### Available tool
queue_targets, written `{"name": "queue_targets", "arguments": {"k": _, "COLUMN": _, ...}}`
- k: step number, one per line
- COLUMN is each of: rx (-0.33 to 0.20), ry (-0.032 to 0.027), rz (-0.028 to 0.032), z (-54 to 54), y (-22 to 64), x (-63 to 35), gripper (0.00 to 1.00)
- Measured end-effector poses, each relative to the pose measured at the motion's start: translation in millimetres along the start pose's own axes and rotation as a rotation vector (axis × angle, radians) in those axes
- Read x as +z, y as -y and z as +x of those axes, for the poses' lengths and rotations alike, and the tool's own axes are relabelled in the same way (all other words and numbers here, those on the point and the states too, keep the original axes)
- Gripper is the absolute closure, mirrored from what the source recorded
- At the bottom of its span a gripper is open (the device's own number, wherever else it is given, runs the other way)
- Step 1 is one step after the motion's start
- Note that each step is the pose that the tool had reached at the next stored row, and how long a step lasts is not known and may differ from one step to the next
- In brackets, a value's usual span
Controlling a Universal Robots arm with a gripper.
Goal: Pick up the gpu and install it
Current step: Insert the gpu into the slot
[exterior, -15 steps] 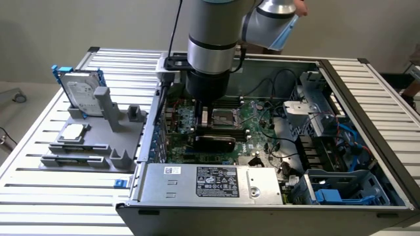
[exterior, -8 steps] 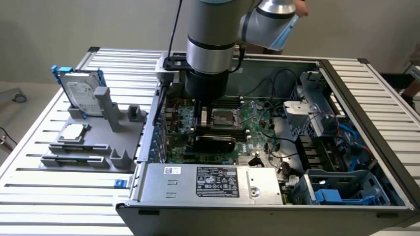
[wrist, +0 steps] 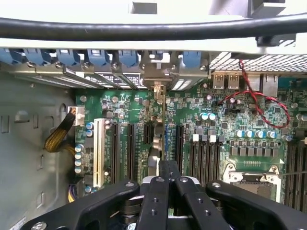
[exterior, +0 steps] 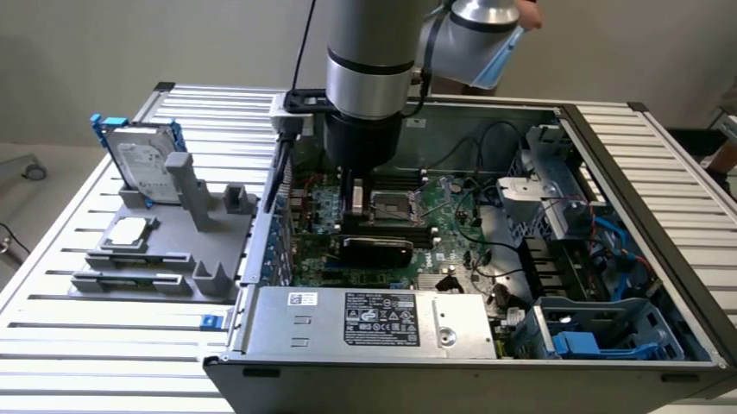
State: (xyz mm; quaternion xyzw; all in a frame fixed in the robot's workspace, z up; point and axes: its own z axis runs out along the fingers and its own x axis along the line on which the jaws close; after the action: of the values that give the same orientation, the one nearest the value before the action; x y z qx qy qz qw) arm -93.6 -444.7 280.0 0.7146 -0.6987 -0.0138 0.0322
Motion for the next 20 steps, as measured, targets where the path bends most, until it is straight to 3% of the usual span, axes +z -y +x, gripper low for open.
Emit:
{"name": "queue_targets", "arguments": {"k": 4, "rx": 0.0, "ry": -0.0001, "rz": 0.0, "z": 0.1, "y": -2.8, "x": -4.0, "gripper": 0.89}}
{"name": "queue_targets", "arguments": {"k": 13, "rx": -0.001, "ry": -0.0001, "rz": -0.0018, "z": -0.5, "y": -19.0, "x": -3.0, "gripper": 0.89}}
{"name": "queue_targets", "arguments": {"k": 20, "rx": -0.004, "ry": 0.0001, "rz": -0.0185, "z": -0.6, "y": -24.6, "x": -2.7, "gripper": 0.89}}
